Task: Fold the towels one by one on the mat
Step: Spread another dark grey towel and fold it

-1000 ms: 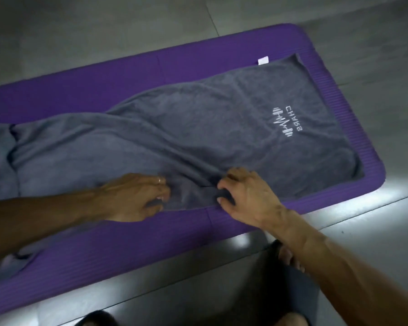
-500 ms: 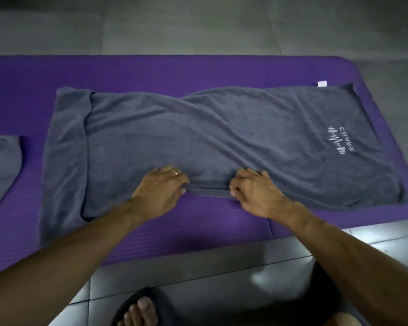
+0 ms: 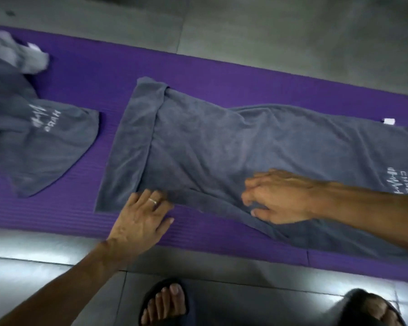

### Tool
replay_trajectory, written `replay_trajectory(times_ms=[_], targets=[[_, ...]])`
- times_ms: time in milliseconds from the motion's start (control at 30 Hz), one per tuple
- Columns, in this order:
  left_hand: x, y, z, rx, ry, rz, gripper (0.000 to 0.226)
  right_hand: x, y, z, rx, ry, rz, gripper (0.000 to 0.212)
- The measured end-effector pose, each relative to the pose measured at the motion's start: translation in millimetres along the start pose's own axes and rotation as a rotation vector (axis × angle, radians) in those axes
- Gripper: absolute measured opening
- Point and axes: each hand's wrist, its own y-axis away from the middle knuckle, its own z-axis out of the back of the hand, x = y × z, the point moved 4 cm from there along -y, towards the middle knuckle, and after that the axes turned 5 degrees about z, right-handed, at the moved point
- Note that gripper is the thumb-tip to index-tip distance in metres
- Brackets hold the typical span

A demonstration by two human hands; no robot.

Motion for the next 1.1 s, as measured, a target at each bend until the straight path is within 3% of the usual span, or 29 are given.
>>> replay_trajectory(times_ms=[133,233,367,500,567,633,700,733,867,933,1100], targets=[[36.3,7.7,-8.9,0.072,-0.121,0.141,0.046,42.6,-58.5,11.1,-0.102,-0.032,0.13,0.026],[56.4,0.1,-9.8,0.073,-0.09,0.227,0.041,63.0,-109.5,-7.9,-0.169,-0.012,-0.019,0.042],[67.1,-14.5,1.1,0.159,0.01,0.195,0.036,68.6,-136.4,-14.4,-0.378,-0.055,-0.193,0.025],[78.7,11.7,22.3,0.182,0.129,0.141,0.039,71.5,-130.0,-13.8,-0.17,-0.453,-0.071,0.02],[87.2,30.8,30.9,0.018,0.204,0.329,0.04,66.2,-133.5,-5.5,-0.205,-0.467,-0.098,0.021],[97.1,43.6,36.3,-0.107,0.194,0.663,0.039,55.2,-151.1,13.1,-0.391,-0.489,-0.164,0.019],[102.0,51.3,34.7,-0.052,0.146,0.936,0.041,47.1,-176.5,36.2,-0.529,-0.445,-0.173,0.015],[98.3,54.1,32.8,-0.004,0.107,0.982,0.047,46.9,-189.7,47.7,-0.558,-0.398,-0.143,0.016],[73.3,51.0,20.8,0.092,-0.022,0.853,0.058,57.7,-235.8,66.4,-0.492,-0.023,0.103,0.029],[67.8,44.7,13.0,0.125,-0.019,0.817,0.045,61.3,-246.8,66.0,-0.467,0.11,0.164,0.022],[65.1,47.0,11.1,0.038,0.05,0.619,0.019,53.2,-233.2,51.5,-0.431,0.131,0.305,0.005]])
